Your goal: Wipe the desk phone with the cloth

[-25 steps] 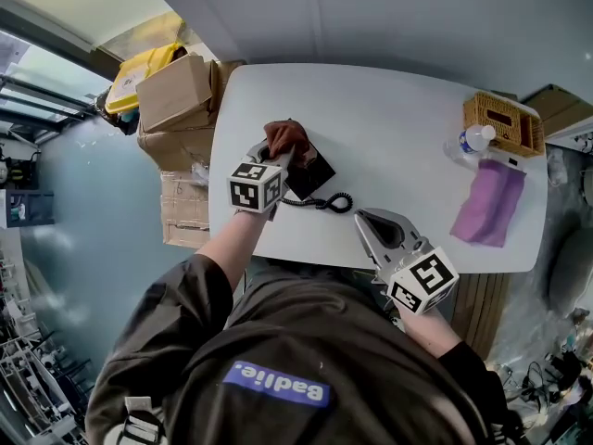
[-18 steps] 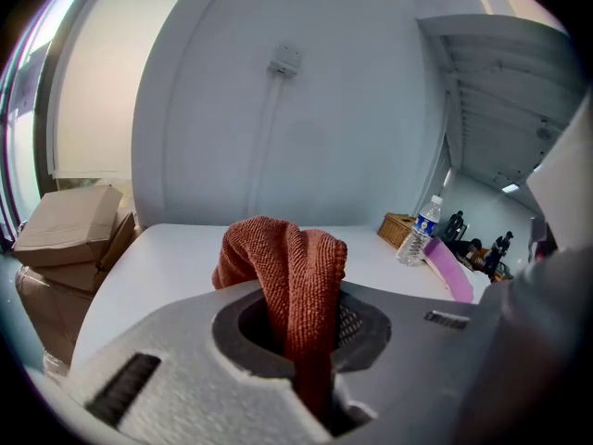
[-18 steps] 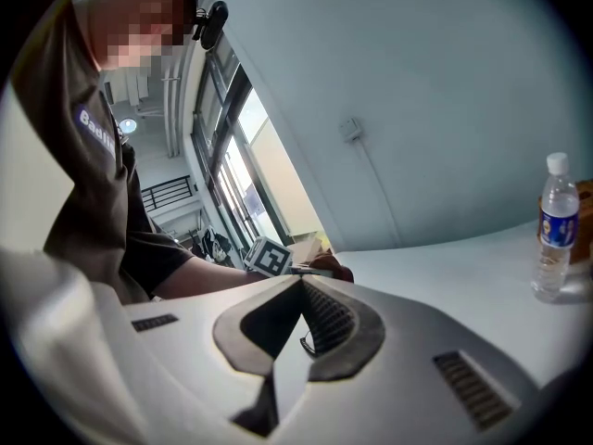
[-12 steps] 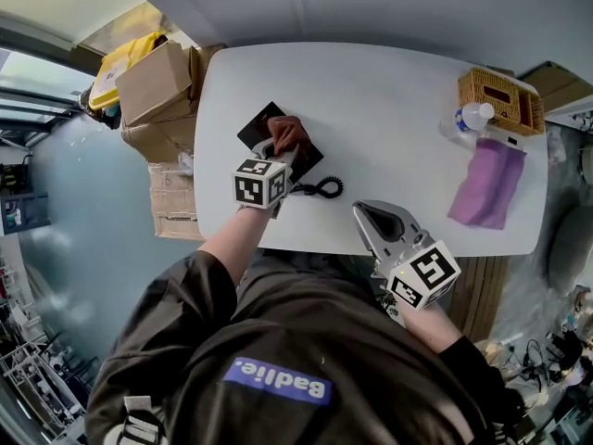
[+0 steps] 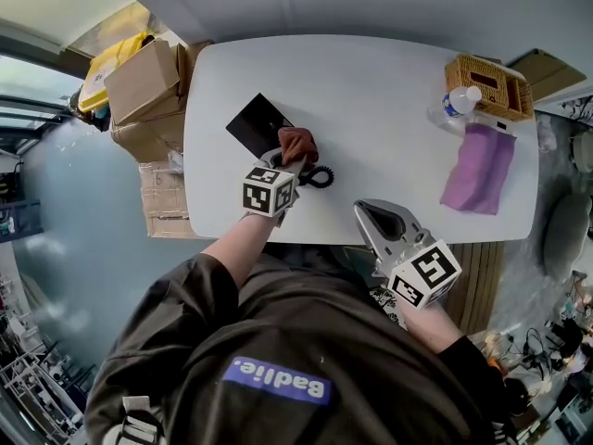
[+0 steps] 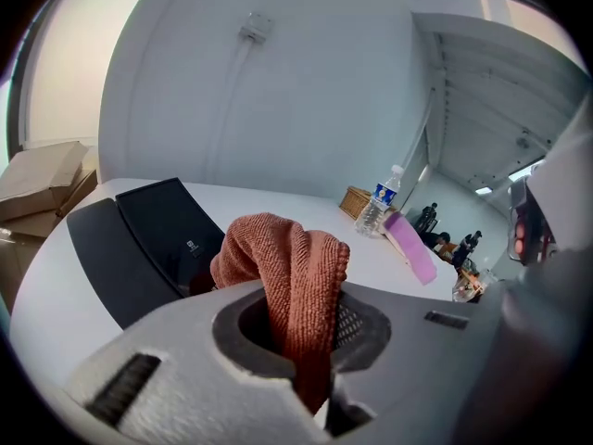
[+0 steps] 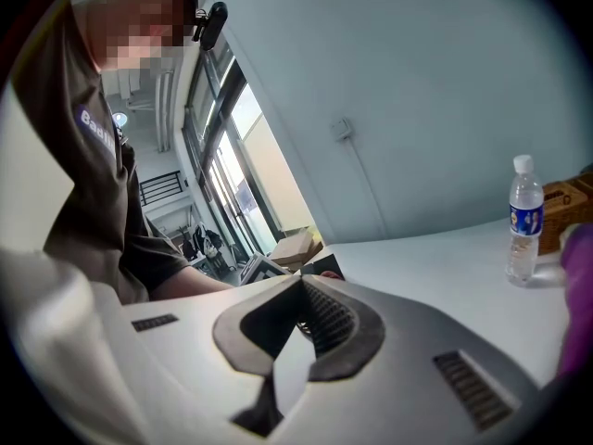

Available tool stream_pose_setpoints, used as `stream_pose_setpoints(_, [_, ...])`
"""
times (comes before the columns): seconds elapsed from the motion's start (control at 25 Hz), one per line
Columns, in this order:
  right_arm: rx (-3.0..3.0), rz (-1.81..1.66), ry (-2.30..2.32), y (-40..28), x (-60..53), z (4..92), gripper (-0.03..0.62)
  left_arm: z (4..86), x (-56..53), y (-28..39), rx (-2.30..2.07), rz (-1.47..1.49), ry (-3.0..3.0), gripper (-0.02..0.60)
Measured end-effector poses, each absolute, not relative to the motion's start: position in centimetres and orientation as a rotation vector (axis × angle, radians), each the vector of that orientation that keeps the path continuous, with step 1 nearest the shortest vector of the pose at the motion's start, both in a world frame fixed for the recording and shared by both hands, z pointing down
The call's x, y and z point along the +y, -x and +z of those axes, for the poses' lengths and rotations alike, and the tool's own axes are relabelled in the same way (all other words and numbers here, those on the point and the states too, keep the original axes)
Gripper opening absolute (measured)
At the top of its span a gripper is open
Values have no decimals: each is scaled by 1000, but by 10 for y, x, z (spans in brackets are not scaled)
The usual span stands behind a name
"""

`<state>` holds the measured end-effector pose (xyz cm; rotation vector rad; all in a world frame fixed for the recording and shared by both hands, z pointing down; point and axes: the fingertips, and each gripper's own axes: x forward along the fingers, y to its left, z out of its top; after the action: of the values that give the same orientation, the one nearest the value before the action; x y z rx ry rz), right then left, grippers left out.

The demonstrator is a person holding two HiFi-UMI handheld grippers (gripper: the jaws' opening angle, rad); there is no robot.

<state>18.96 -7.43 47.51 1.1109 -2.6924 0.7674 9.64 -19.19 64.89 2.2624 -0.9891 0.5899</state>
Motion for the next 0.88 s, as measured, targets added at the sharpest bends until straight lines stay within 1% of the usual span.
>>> stream_pose_setpoints(0.28, [-2704,715,-1145,-155,-63,456,28,595,-164,-75,-926,491,-2336,37])
stream_pose_setpoints(0.6, [-2711,633,-1181,-81,-43,429,28,526,-114,-22,-807,469,-2553,37])
stream_pose_setpoints(0.88, [-2706,587,-1202,-15,-19,414,28,468,-75,32,-747,355,-2671,37])
